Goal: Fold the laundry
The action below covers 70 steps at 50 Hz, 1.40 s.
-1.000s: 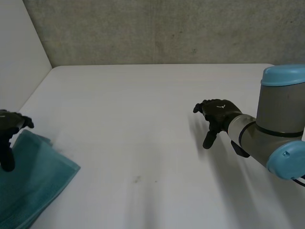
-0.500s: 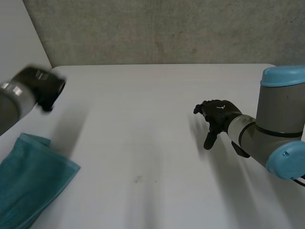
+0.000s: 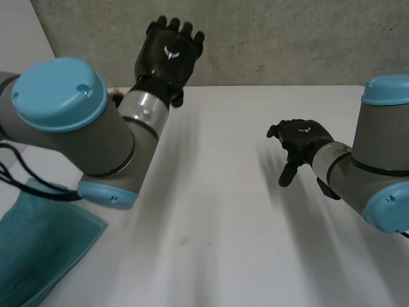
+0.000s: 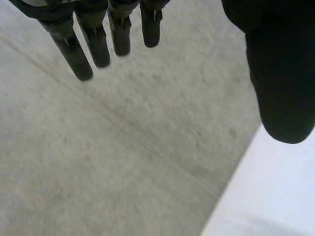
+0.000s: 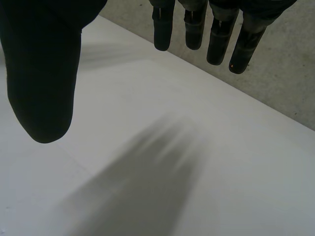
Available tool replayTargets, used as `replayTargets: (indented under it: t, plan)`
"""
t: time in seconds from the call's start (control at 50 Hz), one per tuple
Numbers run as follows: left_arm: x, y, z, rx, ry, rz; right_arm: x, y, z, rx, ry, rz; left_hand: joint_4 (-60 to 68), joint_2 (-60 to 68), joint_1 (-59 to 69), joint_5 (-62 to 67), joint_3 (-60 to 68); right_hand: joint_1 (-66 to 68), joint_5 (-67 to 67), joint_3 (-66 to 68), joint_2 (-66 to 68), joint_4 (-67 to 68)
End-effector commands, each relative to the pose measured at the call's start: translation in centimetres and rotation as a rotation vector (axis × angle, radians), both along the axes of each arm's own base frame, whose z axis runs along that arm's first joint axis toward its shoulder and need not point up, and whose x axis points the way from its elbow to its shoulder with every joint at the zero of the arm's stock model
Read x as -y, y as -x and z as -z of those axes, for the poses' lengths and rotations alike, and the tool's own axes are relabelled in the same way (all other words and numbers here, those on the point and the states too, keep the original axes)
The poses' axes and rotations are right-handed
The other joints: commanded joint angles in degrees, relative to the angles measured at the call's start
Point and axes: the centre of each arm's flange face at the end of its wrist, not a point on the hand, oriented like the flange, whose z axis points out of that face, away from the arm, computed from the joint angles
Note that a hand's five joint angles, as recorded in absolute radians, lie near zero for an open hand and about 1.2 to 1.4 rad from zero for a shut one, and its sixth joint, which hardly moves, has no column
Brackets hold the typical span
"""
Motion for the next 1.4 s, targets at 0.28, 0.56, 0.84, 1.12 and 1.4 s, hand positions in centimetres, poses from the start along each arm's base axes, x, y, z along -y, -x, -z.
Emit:
replayTargets:
  t: [0.28,0.56,0.84,1.12,1.4]
  plan:
    - [-0.1,-18.2,7.3,0.573,-0.821,-0.398,-0.4,-0.4,0.7,-0.010,-0.020,-0.012,-0.69,-0.76,1.40,-1.02,-1.00,-1.71,-3.48,-2.36,-2.52,-3.44]
    - [0.4,-24.0,7.6,0.556,-0.969,-0.603,-0.4,-0.3,1.2,-0.015,-0.033,-0.012,9.22,9.15,11.31,8.90,8.91,-1.71,-3.48,-2.36,-2.52,-3.44]
    - [3.3,-19.9,5.0,0.476,-0.624,-0.536,-0.4,-0.4,1.5,-0.017,-0.039,-0.012,66.91,66.84,69.00,66.59,66.60,-1.71,-3.48,-2.36,-2.52,-3.44]
    - [4.3,-10.2,2.6,0.418,-0.253,-0.342,-0.1,-0.1,1.3,-0.014,-0.033,-0.002,66.91,66.84,69.00,66.59,66.60,-1.71,-3.48,-2.36,-2.52,-3.44]
    - [2.2,-17.6,6.8,0.608,-0.603,-0.451,-0.5,-0.4,1.5,-0.017,-0.040,-0.017,-3.09,-3.16,-1.00,-3.41,-3.40,-1.71,-3.48,-2.36,-2.52,-3.44]
